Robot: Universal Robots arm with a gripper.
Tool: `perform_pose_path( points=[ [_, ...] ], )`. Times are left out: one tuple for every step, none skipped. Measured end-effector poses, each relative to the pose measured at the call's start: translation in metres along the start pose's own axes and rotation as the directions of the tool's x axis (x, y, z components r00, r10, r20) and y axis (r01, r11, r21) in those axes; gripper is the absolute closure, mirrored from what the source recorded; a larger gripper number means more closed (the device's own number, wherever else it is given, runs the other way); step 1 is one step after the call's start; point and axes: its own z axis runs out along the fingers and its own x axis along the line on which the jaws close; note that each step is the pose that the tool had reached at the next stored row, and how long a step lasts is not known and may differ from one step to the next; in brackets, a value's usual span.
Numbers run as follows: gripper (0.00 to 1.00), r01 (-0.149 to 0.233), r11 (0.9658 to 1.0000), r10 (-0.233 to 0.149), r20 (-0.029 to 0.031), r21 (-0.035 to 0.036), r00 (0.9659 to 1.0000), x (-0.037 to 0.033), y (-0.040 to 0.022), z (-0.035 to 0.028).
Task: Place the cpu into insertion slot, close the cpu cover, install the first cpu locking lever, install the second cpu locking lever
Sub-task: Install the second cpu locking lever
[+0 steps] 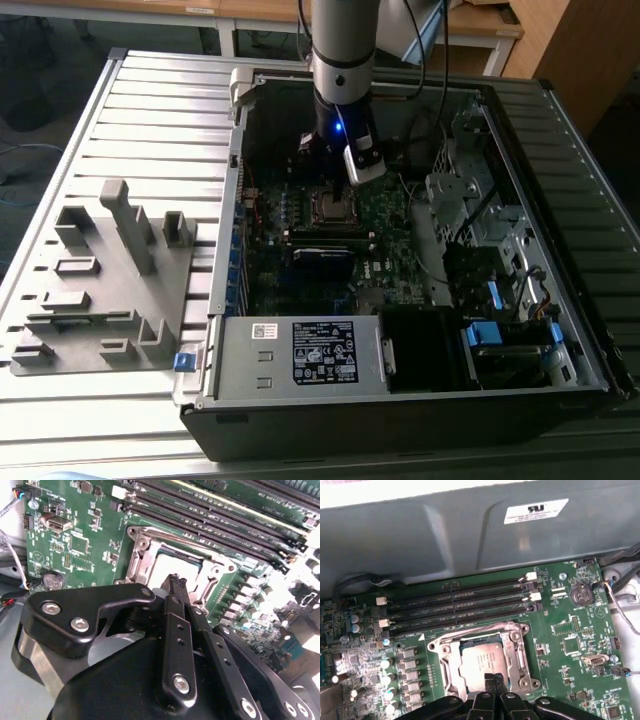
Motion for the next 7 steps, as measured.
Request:
perform_pose_path(
  points=[
    [0.89,0.000,1.0000,0.000,0.0000,0.0001,1.0000,0.0000,0.0002,0.0000],
    [0.89,0.000,1.0000,0.000,0.0000,0.0000,1.0000,0.0000,0.0002,0.0000],
    [0.89,0.000,1.0000,0.000,0.0000,0.0000,1.0000,0.0000,0.0002,0.0000],
    [0.89,0.001,1.0000,-0.001,-0.0001,0.0000,1.0000,0.0001,0.0003,0.0000],
    [0.89,0.001,1.0000,-0.001,-0.0001,0.0000,1.0000,0.0001,0.0003,0.0000],
    [0.89,0.001,1.0000,-0.001,-0.0001,0.0000,1.0000,0.0001,0.0003,0.0000],
    [0.89,0.001,1.0000,-0.001,-0.0001,0.0000,1.0000,0.0001,0.0003,0.0000]
  ],
)
